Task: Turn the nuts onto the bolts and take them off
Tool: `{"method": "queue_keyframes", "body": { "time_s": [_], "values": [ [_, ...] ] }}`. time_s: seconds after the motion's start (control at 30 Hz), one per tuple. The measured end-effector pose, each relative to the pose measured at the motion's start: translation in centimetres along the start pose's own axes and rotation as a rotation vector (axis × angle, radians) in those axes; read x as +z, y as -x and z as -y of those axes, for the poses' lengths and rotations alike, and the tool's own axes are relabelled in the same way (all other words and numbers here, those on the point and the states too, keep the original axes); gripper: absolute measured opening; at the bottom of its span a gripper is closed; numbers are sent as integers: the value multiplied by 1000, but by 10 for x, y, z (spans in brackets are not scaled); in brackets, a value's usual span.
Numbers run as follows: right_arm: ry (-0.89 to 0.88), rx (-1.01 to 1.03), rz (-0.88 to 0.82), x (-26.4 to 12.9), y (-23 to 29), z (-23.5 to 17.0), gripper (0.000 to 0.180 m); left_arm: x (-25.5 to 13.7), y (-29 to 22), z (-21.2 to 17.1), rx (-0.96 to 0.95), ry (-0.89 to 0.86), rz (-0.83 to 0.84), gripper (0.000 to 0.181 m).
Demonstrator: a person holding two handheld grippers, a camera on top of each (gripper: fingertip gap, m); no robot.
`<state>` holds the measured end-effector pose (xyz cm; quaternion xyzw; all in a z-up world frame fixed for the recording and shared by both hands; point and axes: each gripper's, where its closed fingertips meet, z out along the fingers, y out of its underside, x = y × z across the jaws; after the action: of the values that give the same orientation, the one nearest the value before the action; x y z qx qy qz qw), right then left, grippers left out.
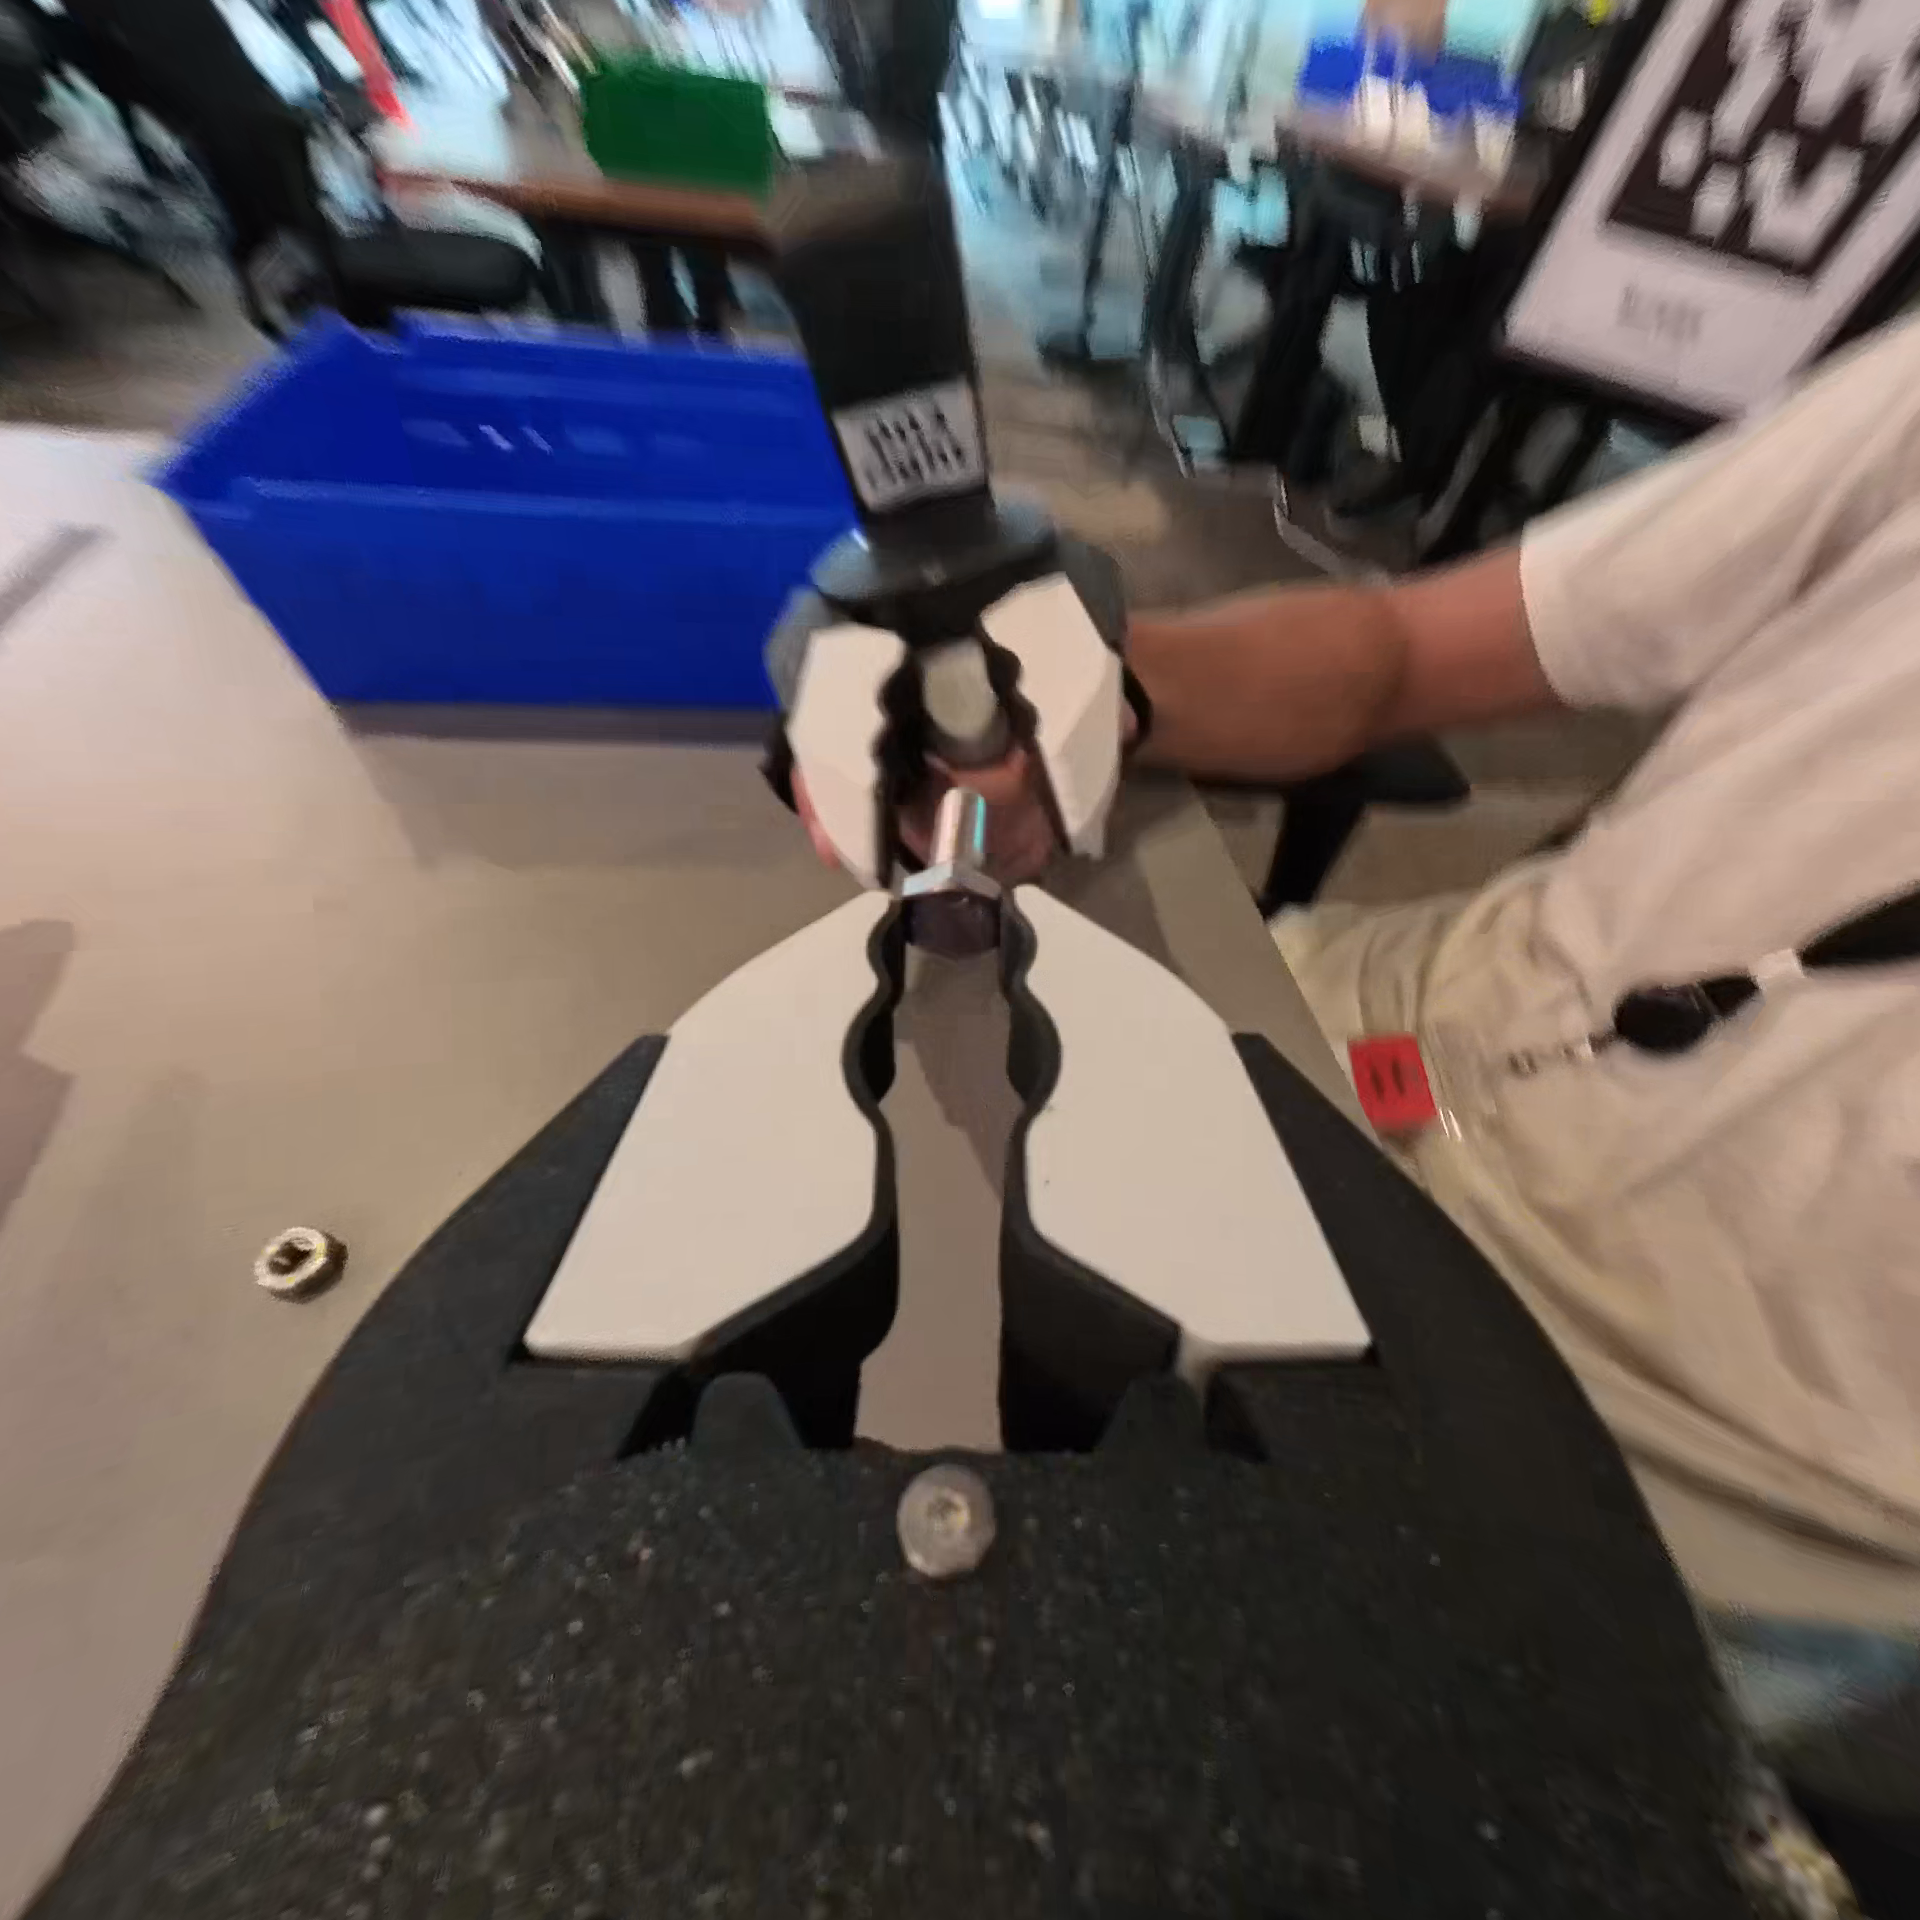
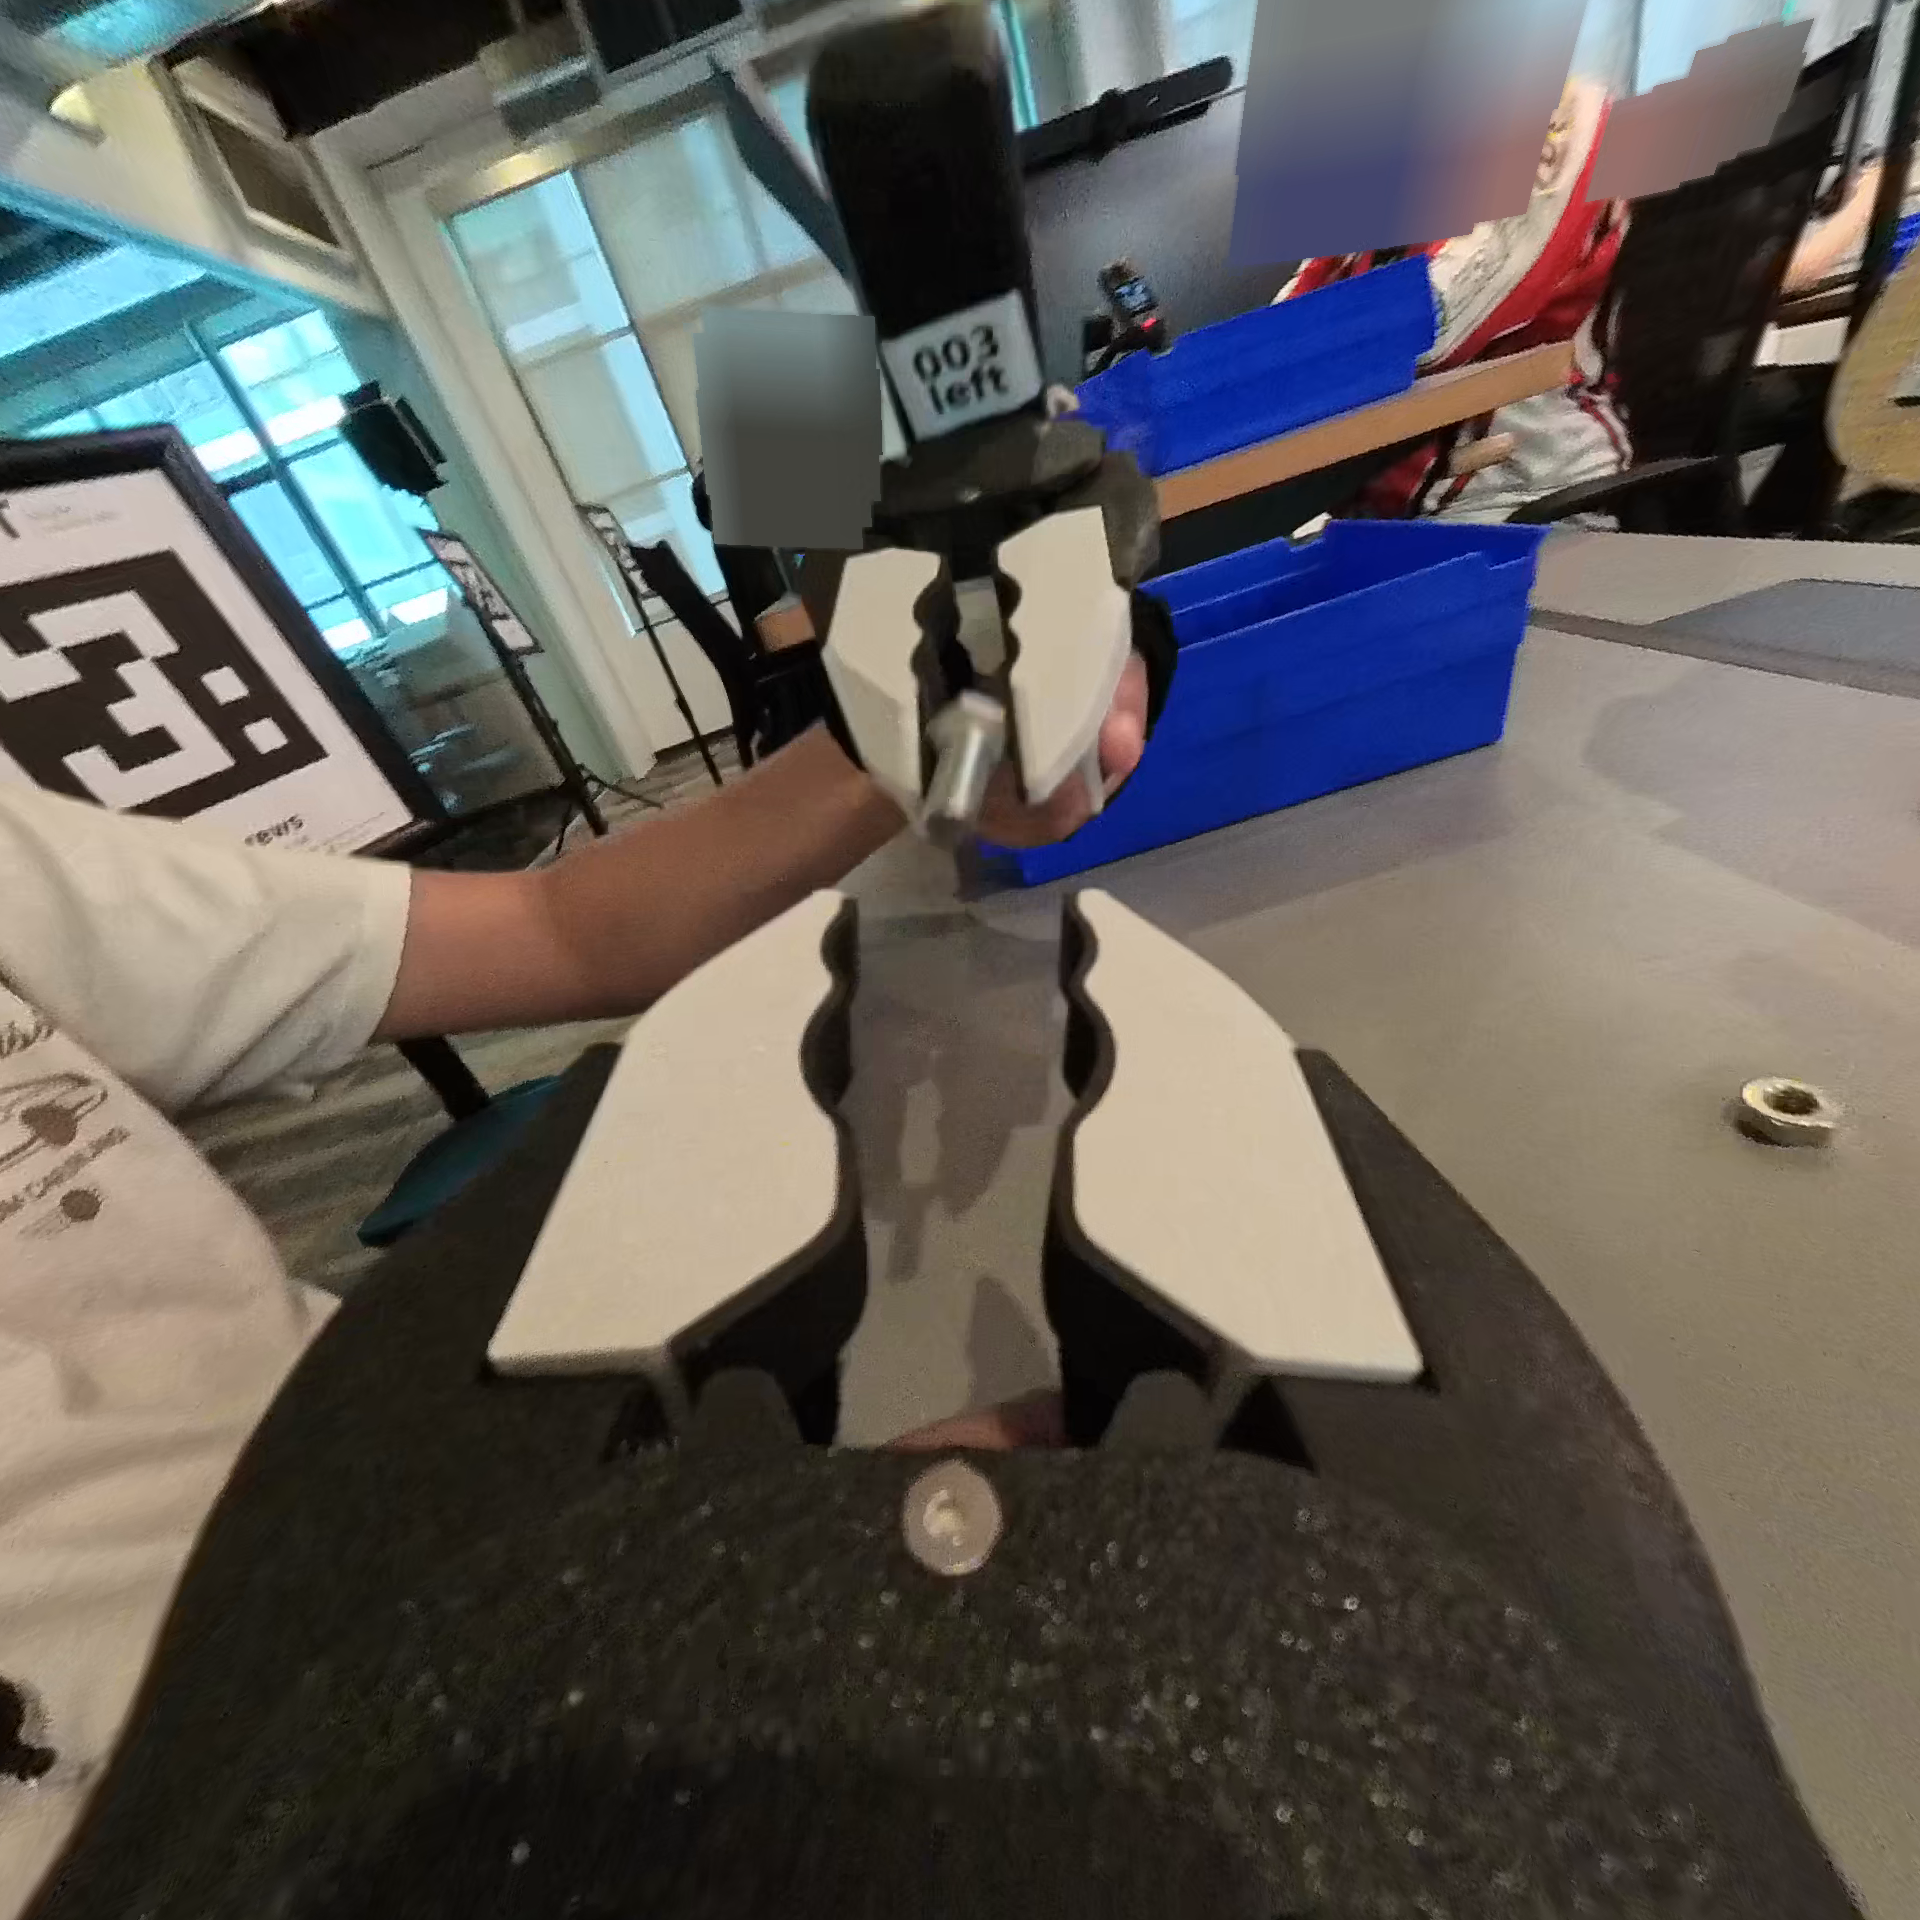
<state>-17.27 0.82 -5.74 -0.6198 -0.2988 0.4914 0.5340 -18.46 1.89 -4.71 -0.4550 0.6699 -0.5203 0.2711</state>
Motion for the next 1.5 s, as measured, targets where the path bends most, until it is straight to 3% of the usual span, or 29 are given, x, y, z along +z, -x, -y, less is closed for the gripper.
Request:
{"method": "queue_keyframes", "body": {
  "time_s": [0.1, 0.23, 0.3, 0.57, 0.77, 0.83, 0.93, 1.0, 1.1, 1.27, 1.5],
  "values": [
    [-33, 54, -83, -6, -18, 4, 34, -21, 30, 11, -77, -212, 155, 17],
    [-7, 82, -292, -16, -56, -3, 35, -54, 74, 2, -146, -318, 503, 17],
    [-1, 66, -351, -19, -63, -4, 36, -67, 82, -2, -189, -394, 576, 17],
    [97, -29, -431, -17, -71, -15, 40, -66, 81, -1, -162, -435, 606, 17],
    [508, -389, -611, -16, -106, 1, 39, -72, 82, -2, -171, -460, 598, 16],
    [649, -445, -587, -9, -121, 10, 39, -77, 85, -2, -182, -472, 614, 17],
    [839, -419, -567, -4, -157, 9, 37, -86, 88, 0, -201, -500, 643, 17],
    [928, -299, -554, 0, -178, -6, 35, -93, 92, -1, -202, -504, 683, 17],
    [954, -151, -559, 14, -197, -30, 33, -104, 96, -1, -226, -533, 711, 17],
    [1023, -90, -553, 19, -211, -60, 33, -112, 100, -3, -289, -556, 685, 17],
    [1083, -25, -569, 25, -215, -67, 30, -112, 106, -9, -328, -548, 680, 17]
  ]
}}
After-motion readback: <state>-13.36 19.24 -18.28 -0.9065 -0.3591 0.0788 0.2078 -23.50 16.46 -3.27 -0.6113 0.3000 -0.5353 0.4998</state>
